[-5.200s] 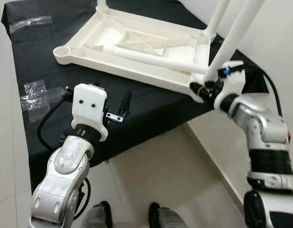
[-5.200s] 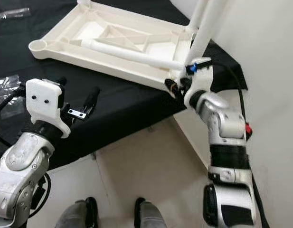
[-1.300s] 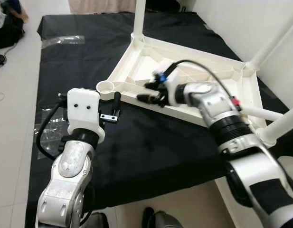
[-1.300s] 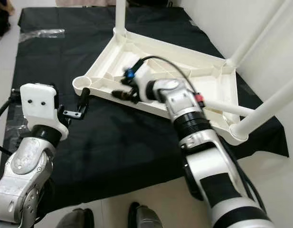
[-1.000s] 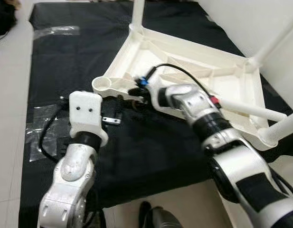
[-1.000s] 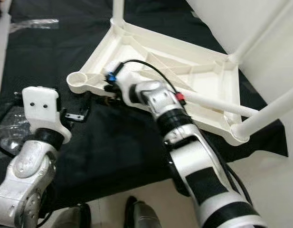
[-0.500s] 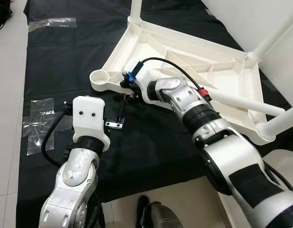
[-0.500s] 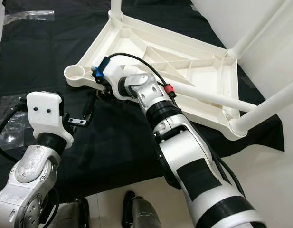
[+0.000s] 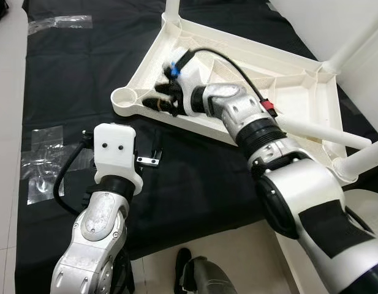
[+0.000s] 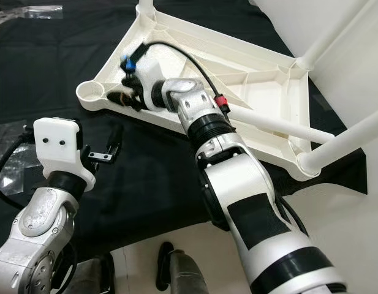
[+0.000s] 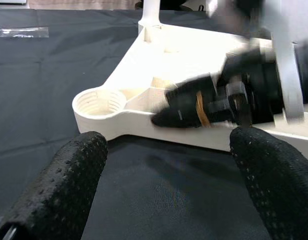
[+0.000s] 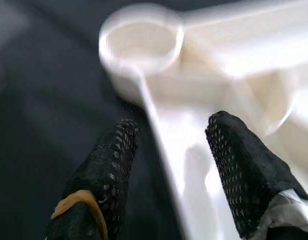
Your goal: Building children table
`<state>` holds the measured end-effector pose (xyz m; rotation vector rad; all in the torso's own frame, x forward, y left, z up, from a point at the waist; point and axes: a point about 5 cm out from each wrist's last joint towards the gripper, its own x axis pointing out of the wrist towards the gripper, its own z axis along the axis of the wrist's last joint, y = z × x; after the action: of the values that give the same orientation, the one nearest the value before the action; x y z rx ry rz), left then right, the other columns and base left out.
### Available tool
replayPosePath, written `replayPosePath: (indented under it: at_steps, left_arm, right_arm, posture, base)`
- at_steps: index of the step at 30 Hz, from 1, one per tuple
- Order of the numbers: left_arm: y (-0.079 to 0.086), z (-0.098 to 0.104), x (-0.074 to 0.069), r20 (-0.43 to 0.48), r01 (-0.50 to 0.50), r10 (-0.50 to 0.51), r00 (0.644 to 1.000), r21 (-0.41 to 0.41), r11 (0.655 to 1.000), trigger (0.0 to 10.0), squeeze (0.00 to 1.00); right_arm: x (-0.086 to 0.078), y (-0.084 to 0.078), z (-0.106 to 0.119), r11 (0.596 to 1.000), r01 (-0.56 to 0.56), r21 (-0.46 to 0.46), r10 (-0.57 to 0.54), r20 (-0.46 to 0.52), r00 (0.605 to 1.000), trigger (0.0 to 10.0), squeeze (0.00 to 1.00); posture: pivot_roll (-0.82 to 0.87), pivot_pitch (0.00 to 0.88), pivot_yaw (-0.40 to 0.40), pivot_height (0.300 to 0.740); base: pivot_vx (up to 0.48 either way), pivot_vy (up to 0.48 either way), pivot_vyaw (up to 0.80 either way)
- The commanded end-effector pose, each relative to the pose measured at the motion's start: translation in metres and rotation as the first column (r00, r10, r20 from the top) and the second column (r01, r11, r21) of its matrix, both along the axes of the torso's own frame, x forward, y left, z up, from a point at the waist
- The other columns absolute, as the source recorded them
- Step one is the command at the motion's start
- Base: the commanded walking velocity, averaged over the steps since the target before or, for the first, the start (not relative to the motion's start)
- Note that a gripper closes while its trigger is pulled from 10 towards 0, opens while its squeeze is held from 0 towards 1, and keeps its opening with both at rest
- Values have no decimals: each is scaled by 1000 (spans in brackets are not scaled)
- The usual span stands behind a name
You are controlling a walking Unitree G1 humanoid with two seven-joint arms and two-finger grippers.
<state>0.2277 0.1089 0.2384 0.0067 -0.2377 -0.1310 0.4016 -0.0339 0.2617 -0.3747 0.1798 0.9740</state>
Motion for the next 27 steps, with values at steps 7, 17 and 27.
replayPosePath:
  at_steps: [7, 17, 27]
  left_arm:
    - [-1, 1, -4, 0, 1, -1, 1000, -21, 1000, 10000, 0]
    - [1, 0, -3, -3, -12, 12, 1000, -15, 1000, 10000, 0]
    - [0, 0, 1, -1, -11, 11, 1000, -8, 1000, 10000, 0]
  right_arm:
    - [-4, -3, -36, 990, -13, -139, 8, -39, 999, 10000, 0]
    - [-18, 5, -45, 944, -284, -165, 276, -71, 958, 0, 0]
    - [-42, -7, -49, 828, -557, -68, 549, -106, 829, 0, 0]
  posture:
    - [11, 312, -200, 740]
    - [5, 313, -203, 740]
    - [4, 305, -197, 740]
  base:
    - [0, 0, 0]
    - [0, 0, 0]
    - [0, 0, 0]
